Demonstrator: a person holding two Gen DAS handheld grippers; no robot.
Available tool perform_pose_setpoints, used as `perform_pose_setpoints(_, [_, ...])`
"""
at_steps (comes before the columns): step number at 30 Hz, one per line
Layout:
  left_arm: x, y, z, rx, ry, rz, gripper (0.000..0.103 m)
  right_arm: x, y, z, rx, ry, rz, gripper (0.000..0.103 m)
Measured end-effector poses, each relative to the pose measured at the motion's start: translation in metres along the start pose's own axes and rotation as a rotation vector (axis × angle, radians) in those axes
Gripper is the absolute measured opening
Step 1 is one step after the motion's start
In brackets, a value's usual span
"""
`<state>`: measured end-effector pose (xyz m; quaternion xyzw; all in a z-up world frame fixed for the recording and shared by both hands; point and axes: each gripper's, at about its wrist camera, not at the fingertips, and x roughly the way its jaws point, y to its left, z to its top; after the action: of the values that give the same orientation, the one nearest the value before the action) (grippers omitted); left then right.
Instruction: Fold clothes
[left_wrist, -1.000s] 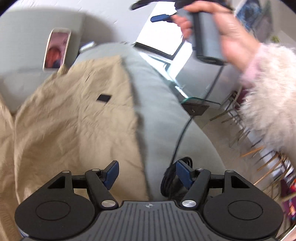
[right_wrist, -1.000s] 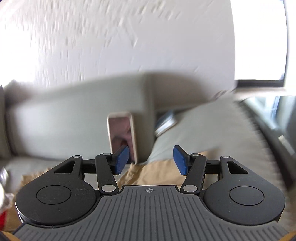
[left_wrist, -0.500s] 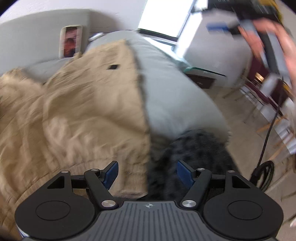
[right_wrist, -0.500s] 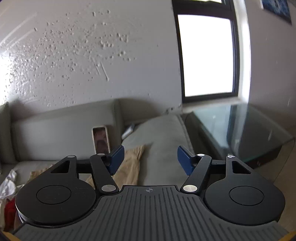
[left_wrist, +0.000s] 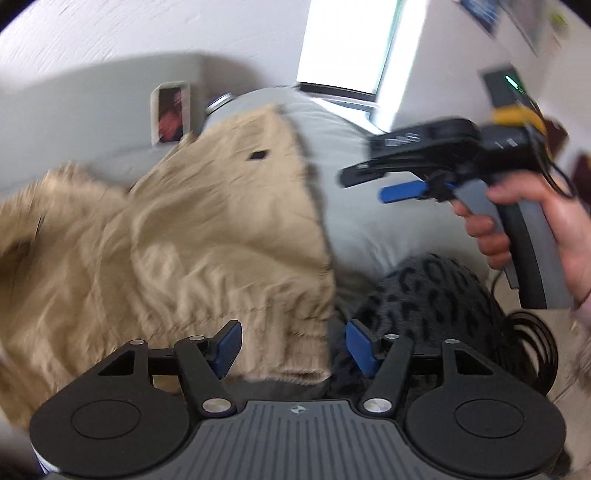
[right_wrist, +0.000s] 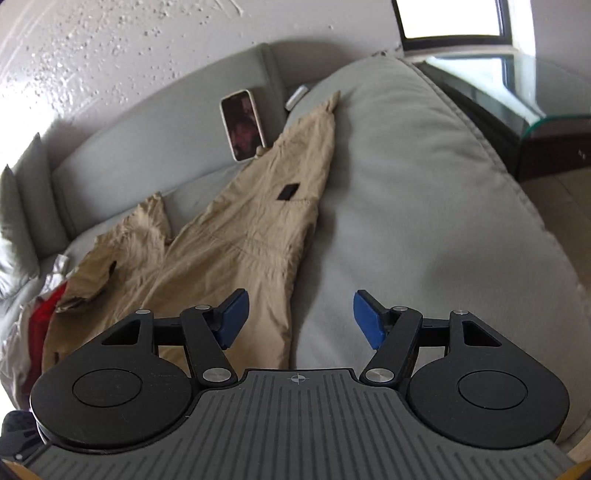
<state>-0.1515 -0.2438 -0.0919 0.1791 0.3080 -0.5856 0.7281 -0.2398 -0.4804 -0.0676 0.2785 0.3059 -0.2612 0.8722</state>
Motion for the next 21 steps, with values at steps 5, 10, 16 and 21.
perform_pose_setpoints(5, [0.028, -0.033, 0.011, 0.191, -0.007, 0.087, 0.068, 0.001, -0.01, -0.006, 0.037, 0.002, -0.006, 0.068])
perform_pose_setpoints(10, [0.059, -0.048, 0.017, 0.319, 0.058, 0.157, 0.072, -0.004, -0.027, -0.007, 0.105, -0.006, 0.015, 0.069])
perform_pose_setpoints(16, [0.094, -0.058, 0.017, 0.473, 0.157, 0.235, 0.072, 0.003, -0.038, 0.002, 0.157, -0.006, 0.026, 0.069])
perform_pose_setpoints(21, [0.108, -0.061, 0.021, 0.557, 0.168, 0.242, 0.064, 0.021, -0.039, 0.023, 0.17, -0.008, 0.05, 0.069])
